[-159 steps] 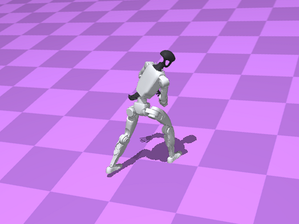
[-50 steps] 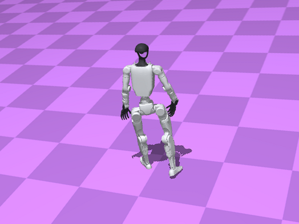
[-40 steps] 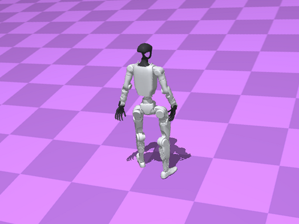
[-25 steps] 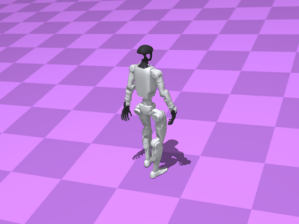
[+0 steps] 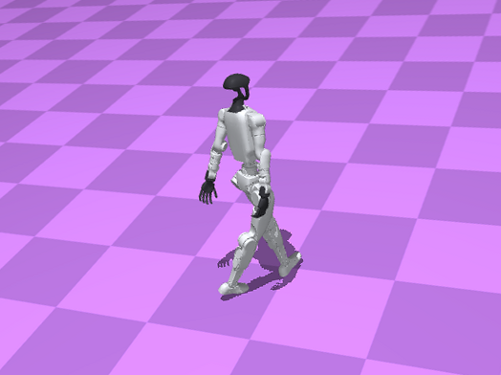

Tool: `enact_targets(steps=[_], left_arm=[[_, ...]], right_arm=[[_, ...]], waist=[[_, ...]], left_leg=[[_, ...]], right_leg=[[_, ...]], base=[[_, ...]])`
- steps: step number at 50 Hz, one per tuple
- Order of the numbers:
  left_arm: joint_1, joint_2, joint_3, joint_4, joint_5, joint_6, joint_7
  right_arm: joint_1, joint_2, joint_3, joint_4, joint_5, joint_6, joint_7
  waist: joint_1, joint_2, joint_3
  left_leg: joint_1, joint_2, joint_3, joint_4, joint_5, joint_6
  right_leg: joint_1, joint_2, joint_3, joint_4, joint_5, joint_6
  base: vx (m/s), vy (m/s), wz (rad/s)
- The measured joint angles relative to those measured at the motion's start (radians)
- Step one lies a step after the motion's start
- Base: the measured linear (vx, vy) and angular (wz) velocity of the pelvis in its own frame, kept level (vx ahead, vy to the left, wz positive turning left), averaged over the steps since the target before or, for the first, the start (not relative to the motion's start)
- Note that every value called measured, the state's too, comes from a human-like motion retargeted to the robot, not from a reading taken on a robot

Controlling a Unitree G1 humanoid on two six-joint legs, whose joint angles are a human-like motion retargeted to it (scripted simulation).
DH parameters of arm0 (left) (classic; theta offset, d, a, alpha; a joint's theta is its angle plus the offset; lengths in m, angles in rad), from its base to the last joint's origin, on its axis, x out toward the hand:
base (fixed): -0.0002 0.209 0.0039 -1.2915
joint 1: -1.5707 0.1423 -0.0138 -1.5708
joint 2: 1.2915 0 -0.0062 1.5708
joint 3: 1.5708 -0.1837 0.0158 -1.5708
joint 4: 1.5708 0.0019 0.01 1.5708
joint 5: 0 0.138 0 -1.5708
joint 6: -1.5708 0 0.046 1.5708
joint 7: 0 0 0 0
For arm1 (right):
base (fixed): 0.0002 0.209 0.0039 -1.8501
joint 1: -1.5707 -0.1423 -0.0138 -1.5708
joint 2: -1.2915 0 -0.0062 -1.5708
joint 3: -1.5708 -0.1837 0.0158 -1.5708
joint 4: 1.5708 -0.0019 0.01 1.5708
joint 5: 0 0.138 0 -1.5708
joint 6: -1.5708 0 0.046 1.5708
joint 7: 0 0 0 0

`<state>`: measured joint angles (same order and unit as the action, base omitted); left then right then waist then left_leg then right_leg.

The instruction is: Kungfu

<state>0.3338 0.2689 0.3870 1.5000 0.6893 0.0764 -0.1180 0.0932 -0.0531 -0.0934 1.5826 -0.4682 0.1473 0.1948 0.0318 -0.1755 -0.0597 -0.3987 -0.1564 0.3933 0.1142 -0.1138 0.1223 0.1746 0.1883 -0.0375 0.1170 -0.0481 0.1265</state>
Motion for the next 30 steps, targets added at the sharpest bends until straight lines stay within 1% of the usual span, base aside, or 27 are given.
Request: enact_targets(steps=[1, 2, 3, 4, 5, 6, 7, 8, 10, 11, 12, 13, 14, 15, 16, 17, 19, 21, 23, 25, 28, 29, 30], left_arm=[[-0.022, 0.01, 0.011, 0.017, -0.01, 0.009, -0.005], [-0.051, 0.021, 0.017, 0.031, -0.02, 0.021, -0.011], [-0.092, 0.035, 0.016, 0.04, -0.028, 0.04, -0.019], [-0.126, 0.045, 0.004, 0.042, -0.039, 0.062, -0.028], [-0.158, 0.052, -0.013, 0.041, -0.052, 0.087, -0.037], [-0.184, 0.054, -0.041, 0.031, -0.074, 0.119, -0.051], [-0.209, 0.057, -0.071, 0.02, -0.098, 0.154, -0.067], [-0.233, 0.058, -0.103, 0.009, -0.123, 0.194, -0.085], [-0.278, 0.052, -0.145, -0.007, -0.148, 0.28, -0.121], [-0.3, 0.035, -0.15, -0.013, -0.138, 0.323, -0.136], [-0.326, 0.019, -0.153, -0.022, -0.127, 0.367, -0.151], [-0.358, 0.005, -0.152, -0.037, -0.114, 0.411, -0.168], [-0.389, -0.008, -0.161, -0.055, -0.107, 0.454, -0.186], [-0.419, -0.02, -0.176, -0.075, -0.104, 0.498, -0.204], [-0.448, -0.028, -0.206, -0.099, -0.115, 0.512, -0.219], [-0.475, -0.036, -0.236, -0.123, -0.126, 0.516, -0.232], [-0.519, -0.049, -0.292, -0.174, -0.142, 0.479, -0.248], [-0.554, -0.057, -0.343, -0.224, -0.145, 0.438, -0.274], [-0.576, -0.061, -0.386, -0.27, -0.119, 0.393, -0.306], [-0.588, -0.066, -0.429, -0.299, -0.076, 0.341, -0.329], [-0.589, -0.07, -0.498, -0.291, 0.0, 0.278, -0.321], [-0.583, -0.07, -0.516, -0.278, 0.026, 0.275, -0.313], [-0.573, -0.068, -0.532, -0.263, 0.054, 0.276, -0.303]], right_arm=[[0.006, 0.007, 0.02, 0.0, -0.037, 0.016, -0.043], [0.007, 0.012, 0.036, 0.0, -0.069, 0.025, -0.081], [-0.001, 0.012, 0.046, -0.002, -0.09, 0.018, -0.109], [-0.009, 0.005, 0.056, -0.004, -0.107, 0.003, -0.124], [-0.016, -0.006, 0.065, -0.007, -0.123, -0.015, -0.133], [-0.019, -0.018, 0.072, -0.018, -0.143, -0.026, -0.127], [-0.02, -0.029, 0.077, -0.03, -0.164, -0.03, -0.118], [-0.016, -0.037, 0.078, -0.046, -0.19, -0.021, -0.104], [0.009, -0.043, 0.061, -0.08, -0.242, 0.025, -0.091], [0.024, -0.049, 0.045, -0.091, -0.248, 0.046, -0.105], [0.033, -0.054, 0.028, -0.1, -0.245, 0.062, -0.123], [0.028, -0.055, 0.012, -0.106, -0.223, 0.07, -0.148], [0.02, -0.055, -0.004, -0.11, -0.187, 0.071, -0.172], [0.012, -0.056, -0.02, -0.113, -0.144, 0.068, -0.195], [0.003, -0.055, -0.033, -0.118, -0.094, 0.057, -0.204], [-0.004, -0.055, -0.043, -0.124, -0.047, 0.046, -0.206], [-0.009, -0.051, -0.056, -0.147, 0.033, 0.028, -0.185], [-0.013, -0.042, -0.067, -0.17, 0.089, 0.022, -0.159], [-0.011, -0.034, -0.076, -0.189, 0.122, 0.016, -0.149], [-0.005, -0.029, -0.079, -0.197, 0.133, 0.008, -0.159], [0.003, -0.03, -0.071, -0.18, 0.102, 0.005, -0.178], [0.005, -0.03, -0.064, -0.169, 0.081, 0.008, -0.181], [0.008, -0.03, -0.055, -0.156, 0.057, 0.011, -0.184]], waist=[[-0.026, -0.003, -0.01], [-0.047, -0.002, -0.014], [-0.058, 0.008, -0.009], [-0.059, 0.022, -0.002], [-0.055, 0.038, 0.006], [-0.049, 0.059, 0.007], [-0.042, 0.079, 0.006], [-0.031, 0.096, 0.003], [-0.037, 0.151, -0.033], [-0.07, 0.17, -0.033], [-0.099, 0.187, -0.031], [-0.121, 0.202, -0.026], [-0.144, 0.214, -0.017], [-0.167, 0.223, -0.007], [-0.192, 0.228, 0.005], [-0.217, 0.233, 0.015], [-0.27, 0.238, 0.032], [-0.315, 0.233, 0.048], [-0.341, 0.22, 0.064], [-0.352, 0.209, 0.082], [-0.359, 0.194, 0.1], [-0.353, 0.191, 0.102], [-0.344, 0.188, 0.103]], left_leg=[[-0.005, -0.002, -0.011, 0.008, -0.009, -0.006], [-0.015, 0.015, -0.028, 0.025, -0.019, -0.024], [-0.034, 0.071, -0.058, 0.058, -0.029, -0.066], [-0.032, 0.121, -0.064, 0.078, -0.041, -0.096], [-0.019, 0.167, -0.059, 0.092, -0.054, -0.121], [0.002, 0.193, -0.046, 0.091, -0.068, -0.127], [0.021, 0.214, -0.039, 0.088, -0.083, -0.127], [0.037, 0.225, -0.042, 0.084, -0.098, -0.118], [0.087, 0.229, -0.066, 0.052, -0.133, -0.09], [0.145, 0.196, -0.087, 0.027, -0.145, -0.076], [0.191, 0.173, -0.104, 0.008, -0.155, -0.068], [0.215, 0.173, -0.113, 0.001, -0.16, -0.072], [0.234, 0.17, -0.13, -0.002, -0.164, -0.075], [0.25, 0.167, -0.15, -0.002, -0.168, -0.078], [0.265, 0.159, -0.174, -0.004, -0.171, -0.077], [0.279, 0.15, -0.199, -0.005, -0.175, -0.075], [0.304, 0.13, -0.256, -0.004, -0.183, -0.074], [0.329, 0.107, -0.311, -0.001, -0.192, -0.075], [0.36, 0.084, -0.353, 0.002, -0.202, -0.077], [0.394, 0.071, -0.39, 0.005, -0.211, -0.085], [0.438, 0.057, -0.46, 0.011, -0.226, -0.097], [0.452, 0.054, -0.481, 0.01, -0.23, -0.098], [0.465, 0.052, -0.498, 0.007, -0.234, -0.099]], right_leg=[[-0.016, 0.0, -0.006, 0.026, 0.065, 0.08], [-0.04, 0.015, -0.033, 0.055, 0.13, 0.133], [-0.08, 0.06, -0.099, 0.09, 0.198, 0.135], [-0.116, 0.094, -0.168, 0.141, 0.236, 0.135], [-0.148, 0.121, -0.238, 0.2, 0.26, 0.135], [-0.175, 0.131, -0.275, 0.257, 0.276, 0.135], [-0.199, 0.129, -0.302, 0.314, 0.274, 0.135], [-0.217, 0.106, -0.308, 0.368, 0.238, 0.135], [-0.234, 0.005, -0.381, 0.428, 0.172, 0.135], [-0.22, -0.061, -0.414, 0.452, 0.138, 0.127], [-0.216, -0.117, -0.443, 0.467, 0.108, 0.106], [-0.23, -0.149, -0.466, 0.461, 0.086, 0.057], [-0.245, -0.177, -0.475, 0.442, 0.065, 0.02], [-0.26, -0.202, -0.476, 0.417, 0.046, -0.01], [-0.278, -0.217, -0.45, 0.376, 0.034, -0.029], [-0.296, -0.232, -0.424, 0.332, 0.024, -0.045], [-0.325, -0.26, -0.362, 0.236, 0.021, -0.066], [-0.351, -0.284, -0.278, 0.143, 0.041, -0.081], [-0.371, -0.299, -0.17, 0.057, 0.082, -0.082], [-0.383, -0.306, -0.053, -0.015, 0.111, -0.069], [-0.371, -0.345, 0.013, -0.098, 0.131, 0.056], [-0.363, -0.352, 0.009, -0.109, 0.134, 0.077], [-0.353, -0.356, -0.008, -0.114, 0.138, 0.086]], base=[[0.63, -0.48, 0.12], [0.23, -0.85, 0.13], [0.04, -1.14, 0.04], [-0.09, -1.24, -0.06], [0.09, -0.84, -0.18], [0.35, -0.45, -0.28], [0.73, 0.08, -0.41], [0.9, 0.46, -0.3], [0.98, 0.81, 0.39], [0.9, 0.64, 1.46], [0.69, 0.32, 1.8], [0.5, 0.12, 1.58], [0.4, -0.04, 1.5], [0.37, -0.07, 1.66], [0.33, -0.08, 1.75], [0.33, -0.12, 1.84], [0.35, -0.15, 1.94], [0.35, -0.2, 1.87], [0.37, -0.23, 1.64], [0.39, -0.27, 1.56], [0.38, -0.33, 1.51], [0.42, -0.44, 1.19], [0.33, -0.37, 0.95]])
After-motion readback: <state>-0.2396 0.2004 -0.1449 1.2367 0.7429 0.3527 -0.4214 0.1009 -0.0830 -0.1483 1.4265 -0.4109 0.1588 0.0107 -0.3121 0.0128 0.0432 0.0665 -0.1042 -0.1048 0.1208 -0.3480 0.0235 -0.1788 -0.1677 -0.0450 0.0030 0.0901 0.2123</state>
